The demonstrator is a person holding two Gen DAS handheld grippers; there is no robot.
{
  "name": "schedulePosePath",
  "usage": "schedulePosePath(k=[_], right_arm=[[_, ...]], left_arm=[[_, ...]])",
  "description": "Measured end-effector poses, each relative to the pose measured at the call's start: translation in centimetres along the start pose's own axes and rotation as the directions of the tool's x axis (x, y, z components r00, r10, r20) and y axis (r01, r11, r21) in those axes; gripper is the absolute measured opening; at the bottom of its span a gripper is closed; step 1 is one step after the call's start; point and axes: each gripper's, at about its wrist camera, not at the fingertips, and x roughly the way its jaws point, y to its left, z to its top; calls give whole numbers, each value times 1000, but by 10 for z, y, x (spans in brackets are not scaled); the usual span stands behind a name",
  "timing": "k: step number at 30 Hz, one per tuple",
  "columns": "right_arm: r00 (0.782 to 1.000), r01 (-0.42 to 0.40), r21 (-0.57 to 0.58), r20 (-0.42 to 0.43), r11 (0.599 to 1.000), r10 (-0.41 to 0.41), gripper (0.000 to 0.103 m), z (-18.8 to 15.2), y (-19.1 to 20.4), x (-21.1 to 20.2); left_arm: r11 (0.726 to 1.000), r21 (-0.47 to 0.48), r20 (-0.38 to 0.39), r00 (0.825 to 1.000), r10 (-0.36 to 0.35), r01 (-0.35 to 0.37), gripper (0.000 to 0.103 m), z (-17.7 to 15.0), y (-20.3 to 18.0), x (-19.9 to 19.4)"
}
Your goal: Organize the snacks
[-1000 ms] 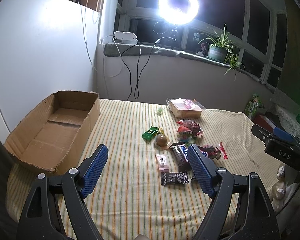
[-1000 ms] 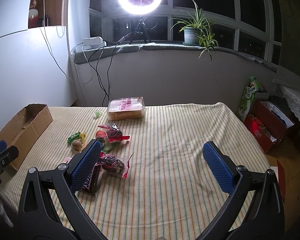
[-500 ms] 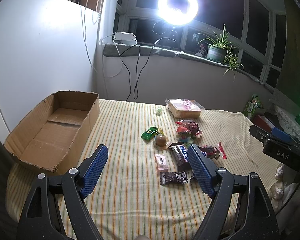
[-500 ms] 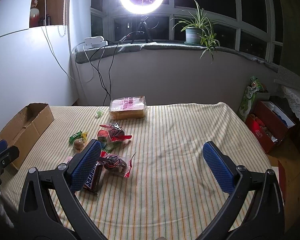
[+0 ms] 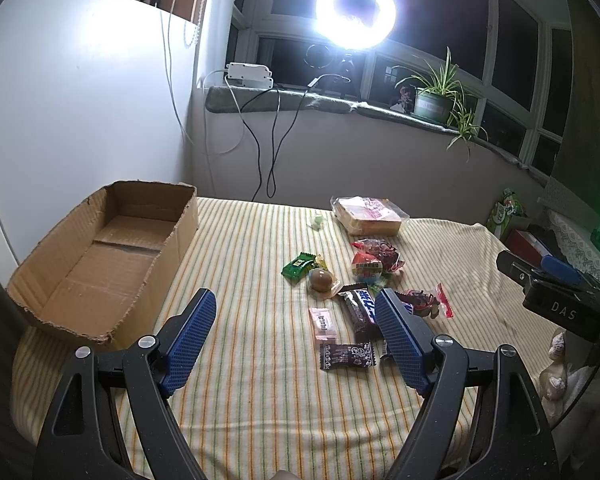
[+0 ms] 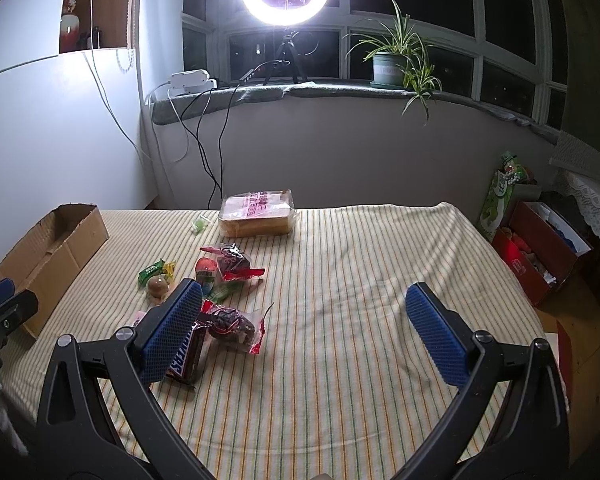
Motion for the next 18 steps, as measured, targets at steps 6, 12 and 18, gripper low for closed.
schedulePosePath(k=[6, 12, 18], right_arm=[[1000, 1, 0, 0, 1000, -1, 103, -1, 1, 0], [1000, -6, -1, -14, 1000, 6, 103, -2, 0, 5], [998, -50, -3, -43, 999, 50, 103, -8, -9, 19]], left_arm=[[1000, 2, -9, 1000, -3, 3, 82, 0, -1, 3], [1000, 7, -24, 1000, -6, 7, 82, -3, -2, 9], [1000, 0, -54, 998, -19, 19, 81, -8, 1, 16]])
